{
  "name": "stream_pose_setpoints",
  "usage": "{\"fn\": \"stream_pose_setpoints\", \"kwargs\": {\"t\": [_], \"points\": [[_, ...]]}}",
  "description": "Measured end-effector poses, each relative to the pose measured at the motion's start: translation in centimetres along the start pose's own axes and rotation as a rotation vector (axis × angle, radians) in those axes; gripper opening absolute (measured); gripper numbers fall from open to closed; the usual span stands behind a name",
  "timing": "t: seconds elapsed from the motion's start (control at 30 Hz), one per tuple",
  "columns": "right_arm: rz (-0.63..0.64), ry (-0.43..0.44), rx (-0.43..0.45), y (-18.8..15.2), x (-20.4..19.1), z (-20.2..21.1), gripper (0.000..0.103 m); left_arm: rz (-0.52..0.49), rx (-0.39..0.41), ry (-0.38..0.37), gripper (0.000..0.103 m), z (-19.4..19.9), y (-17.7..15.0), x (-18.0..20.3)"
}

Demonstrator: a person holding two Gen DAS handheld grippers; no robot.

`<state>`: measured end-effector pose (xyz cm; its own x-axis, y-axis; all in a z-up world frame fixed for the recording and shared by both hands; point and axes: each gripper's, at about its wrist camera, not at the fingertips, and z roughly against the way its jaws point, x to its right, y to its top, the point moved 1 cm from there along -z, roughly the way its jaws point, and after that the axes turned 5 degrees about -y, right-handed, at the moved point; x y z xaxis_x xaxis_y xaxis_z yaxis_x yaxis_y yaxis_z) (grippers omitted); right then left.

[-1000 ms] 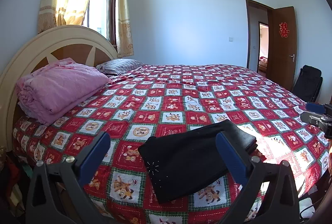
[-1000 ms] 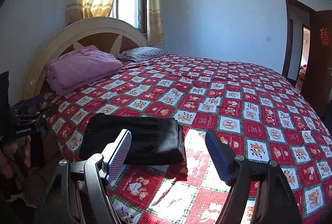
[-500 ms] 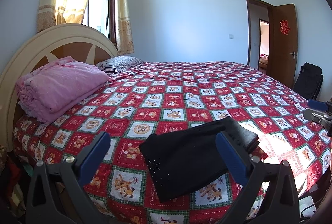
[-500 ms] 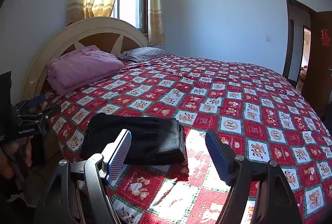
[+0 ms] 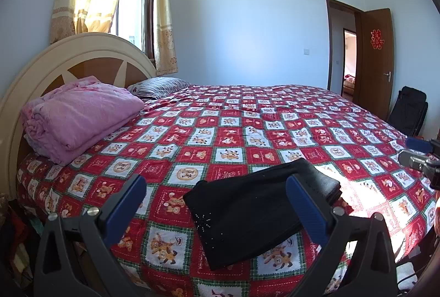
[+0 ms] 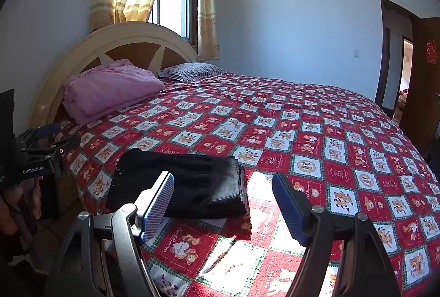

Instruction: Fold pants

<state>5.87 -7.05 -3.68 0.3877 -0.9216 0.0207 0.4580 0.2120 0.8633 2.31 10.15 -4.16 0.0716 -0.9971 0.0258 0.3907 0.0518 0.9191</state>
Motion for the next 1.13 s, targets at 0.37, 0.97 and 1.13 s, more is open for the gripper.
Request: {"fn": "stream_pose_setpoints", "kwargs": {"t": [0.37,0.97,1.13], "points": [[0.029,-0.007,-0.006,-0.5,-0.6,-0.3,0.075,0.009,0.004,0.001,0.103,0.1,0.1,-0.2],[0.062,-0.016,-0.020,-1.1,-1.3,-1.0,0.075,0.020,-0.052,-0.040,0.103,-0.9,-0.9,-0.1],[0.051,-0.015,-0.028,-1.3,-1.1,-1.3,0.075,0.018,-0.060,-0.053,0.103,-1.2,-1.0,-0.1]]}}
